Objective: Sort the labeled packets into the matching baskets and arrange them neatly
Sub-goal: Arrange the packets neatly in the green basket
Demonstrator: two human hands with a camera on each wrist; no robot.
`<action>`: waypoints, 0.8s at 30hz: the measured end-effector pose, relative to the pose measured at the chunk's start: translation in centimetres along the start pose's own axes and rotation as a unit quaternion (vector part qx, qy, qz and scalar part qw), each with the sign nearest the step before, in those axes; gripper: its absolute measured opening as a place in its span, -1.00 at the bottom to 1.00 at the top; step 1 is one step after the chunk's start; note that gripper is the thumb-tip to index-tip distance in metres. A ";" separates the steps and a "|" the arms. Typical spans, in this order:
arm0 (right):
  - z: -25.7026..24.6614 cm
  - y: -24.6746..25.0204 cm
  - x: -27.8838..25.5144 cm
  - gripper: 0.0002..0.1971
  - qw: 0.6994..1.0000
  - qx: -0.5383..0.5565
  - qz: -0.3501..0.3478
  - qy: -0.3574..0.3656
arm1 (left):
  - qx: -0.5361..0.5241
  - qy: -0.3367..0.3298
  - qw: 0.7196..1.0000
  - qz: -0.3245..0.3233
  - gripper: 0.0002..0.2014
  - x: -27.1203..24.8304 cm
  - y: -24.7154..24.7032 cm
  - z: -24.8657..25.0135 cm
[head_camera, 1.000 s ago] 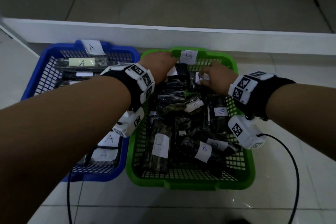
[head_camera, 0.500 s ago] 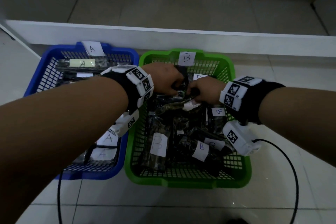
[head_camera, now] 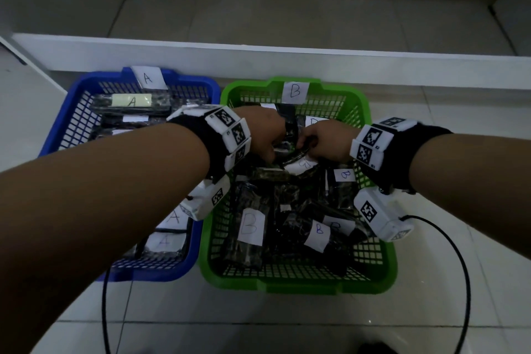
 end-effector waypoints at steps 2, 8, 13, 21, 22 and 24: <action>0.0 0.0 0.0 -0.69 1.000 0.000 -0.004 -0.008 | -0.034 0.010 0.999 0.019 -0.73 -0.1 1.1 -0.3; 0.4 1.7 0.2 -0.47 0.988 0.145 0.053 -0.005 | -0.358 0.071 0.931 -0.015 -0.84 -0.1 0.9 -3.1; 1.0 2.8 -0.2 -0.68 0.964 0.261 0.041 -0.016 | -0.442 0.096 0.892 0.002 -0.73 0.3 0.9 -3.1; 5.2 7.0 -1.5 -0.64 0.939 0.251 0.213 -0.099 | -0.283 0.068 0.923 -0.252 -0.60 -0.8 -3.7 -0.3; 5.5 7.0 -1.7 -0.68 0.939 0.241 0.218 -0.108 | -0.263 0.063 0.922 -0.276 -0.62 -0.9 -4.4 0.0; 5.9 6.9 -1.9 -0.72 0.938 0.228 0.227 -0.132 | -0.258 0.061 0.918 -0.295 -0.69 -0.9 -5.2 0.3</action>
Point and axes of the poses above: each hand's wrist, its own x-axis towards the middle knuckle, its own y-axis out of the back of the hand, z = x × y, the point moved 8 cm from there along x, towards the middle knuckle, and after that the axes turned 2 degrees about x, right-handed, at the moved point
